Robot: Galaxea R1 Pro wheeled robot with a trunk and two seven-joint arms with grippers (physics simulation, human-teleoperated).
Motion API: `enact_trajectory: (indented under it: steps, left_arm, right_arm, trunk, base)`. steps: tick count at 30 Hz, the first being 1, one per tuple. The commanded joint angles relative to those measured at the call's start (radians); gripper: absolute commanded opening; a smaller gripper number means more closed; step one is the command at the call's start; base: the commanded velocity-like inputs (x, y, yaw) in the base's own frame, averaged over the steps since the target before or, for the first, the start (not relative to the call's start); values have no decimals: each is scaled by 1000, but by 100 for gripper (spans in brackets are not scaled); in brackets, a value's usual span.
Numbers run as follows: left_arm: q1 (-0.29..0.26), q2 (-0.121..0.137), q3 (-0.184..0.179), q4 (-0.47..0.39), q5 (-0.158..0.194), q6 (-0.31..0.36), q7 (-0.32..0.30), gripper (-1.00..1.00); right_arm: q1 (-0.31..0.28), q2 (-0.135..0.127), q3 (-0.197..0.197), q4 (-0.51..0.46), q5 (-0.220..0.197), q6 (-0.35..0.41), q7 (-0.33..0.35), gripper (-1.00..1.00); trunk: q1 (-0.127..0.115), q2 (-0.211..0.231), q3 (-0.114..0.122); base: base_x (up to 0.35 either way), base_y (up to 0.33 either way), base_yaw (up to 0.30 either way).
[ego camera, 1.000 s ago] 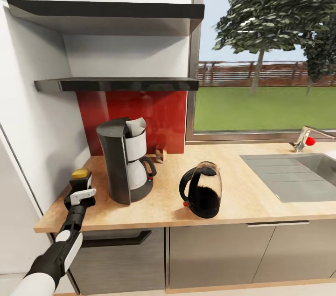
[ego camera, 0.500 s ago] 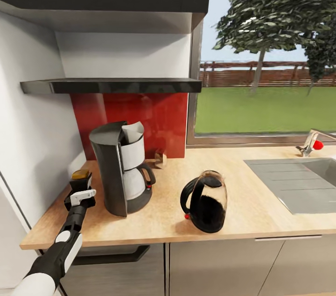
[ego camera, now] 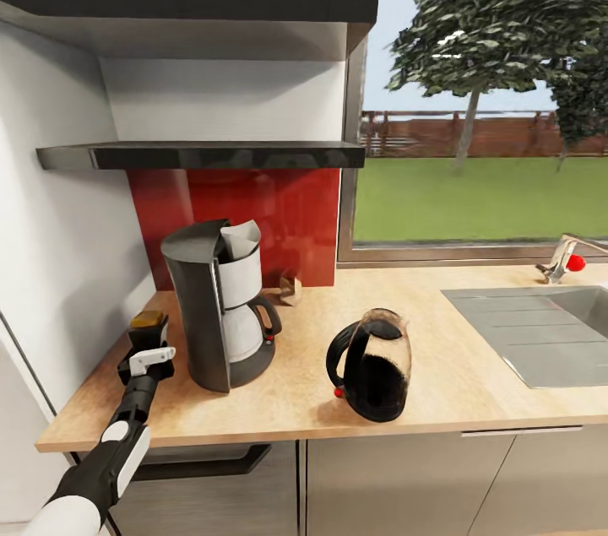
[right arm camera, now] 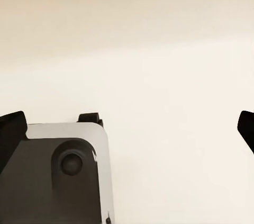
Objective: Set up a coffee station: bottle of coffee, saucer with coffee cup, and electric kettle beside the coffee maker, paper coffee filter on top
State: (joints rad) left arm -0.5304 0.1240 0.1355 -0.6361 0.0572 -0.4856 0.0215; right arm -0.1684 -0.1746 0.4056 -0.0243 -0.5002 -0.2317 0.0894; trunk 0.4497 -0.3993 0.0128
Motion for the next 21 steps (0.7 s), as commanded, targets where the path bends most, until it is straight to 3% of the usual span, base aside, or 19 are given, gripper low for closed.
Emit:
enact_trajectory:
  steps: [1,9,21]
  left_arm:
    - [0,0,-2,3,4,-3,0,100]
    - [0,2,-1,10,5,-47,0,100]
    - [1,3,-1,10,7,-53,0,100]
  right_arm:
    - [0,0,6,1,-11,-3,6,100]
    - [0,0,6,1,-11,-4,6,100]
    - [3,0,6,1,-11,-5,6,100]
  trunk:
    - [0,-1,0]
    - [0,-1,0]
    - [0,-1,0]
  base:
    - [0,0,0]
    - [0,0,0]
    - [0,0,0]
